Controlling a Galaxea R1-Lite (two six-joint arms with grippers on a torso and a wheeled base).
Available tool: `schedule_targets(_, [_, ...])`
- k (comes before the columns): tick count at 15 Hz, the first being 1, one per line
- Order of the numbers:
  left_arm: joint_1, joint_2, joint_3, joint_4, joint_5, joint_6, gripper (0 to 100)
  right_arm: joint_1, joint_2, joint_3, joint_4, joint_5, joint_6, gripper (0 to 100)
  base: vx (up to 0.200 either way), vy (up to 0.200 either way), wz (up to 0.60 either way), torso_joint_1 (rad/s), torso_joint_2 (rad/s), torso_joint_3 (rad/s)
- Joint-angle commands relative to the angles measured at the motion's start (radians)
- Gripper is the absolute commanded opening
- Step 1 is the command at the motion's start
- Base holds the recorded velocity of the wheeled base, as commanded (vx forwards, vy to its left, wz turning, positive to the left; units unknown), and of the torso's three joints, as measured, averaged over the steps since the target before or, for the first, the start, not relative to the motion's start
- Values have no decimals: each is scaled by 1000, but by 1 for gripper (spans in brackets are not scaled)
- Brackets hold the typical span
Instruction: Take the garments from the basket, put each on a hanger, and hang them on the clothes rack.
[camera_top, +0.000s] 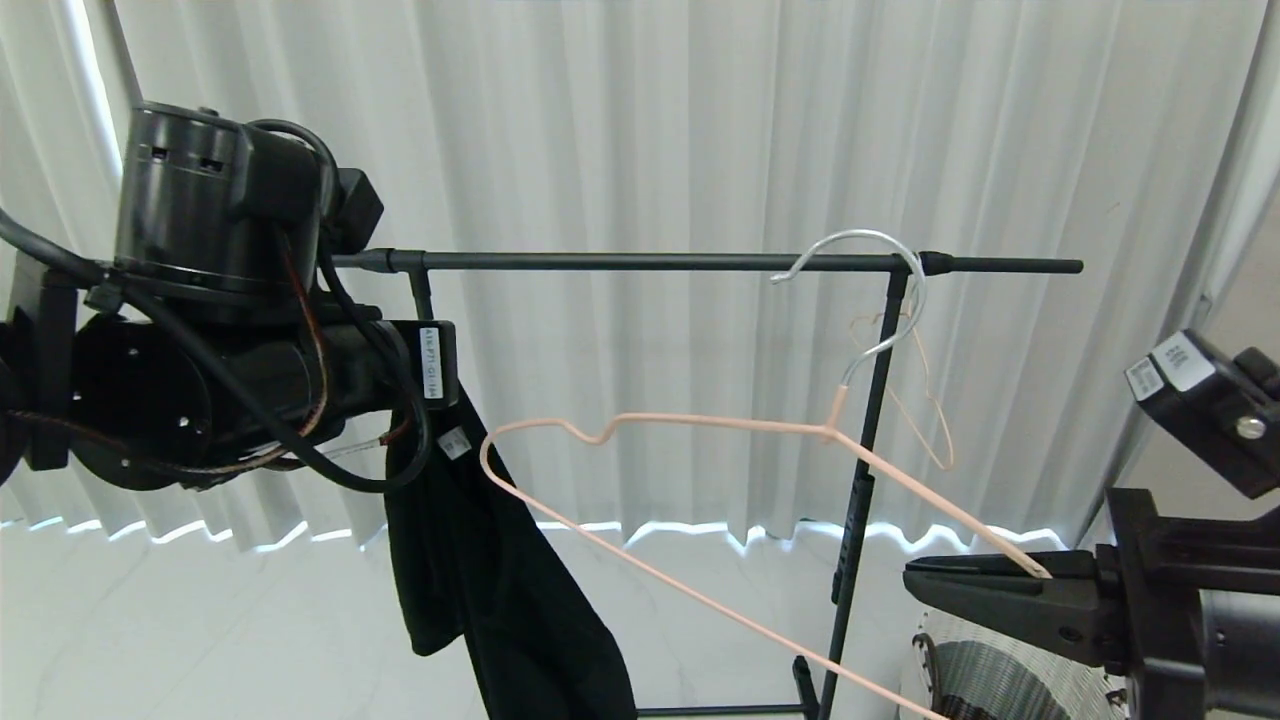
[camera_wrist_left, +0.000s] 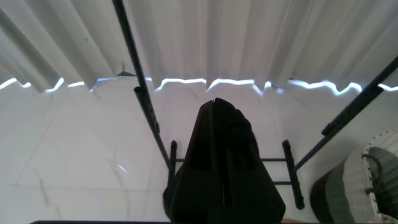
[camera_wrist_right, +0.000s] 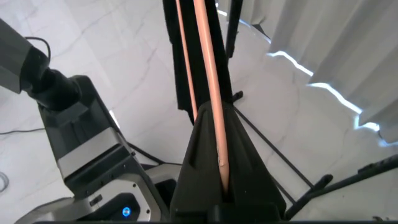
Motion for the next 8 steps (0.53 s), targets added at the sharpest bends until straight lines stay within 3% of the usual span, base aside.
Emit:
schedule_targets(1, [-26,21,-8,0,0,-11,0,3,46,-2,-23,0,2,0,0,0,0,0,0,0])
schedule_targets(8, [-63,18,-10,0,0,-14,0,2,89,-4,-90,-2,18,0,0,0,0,0,0,0])
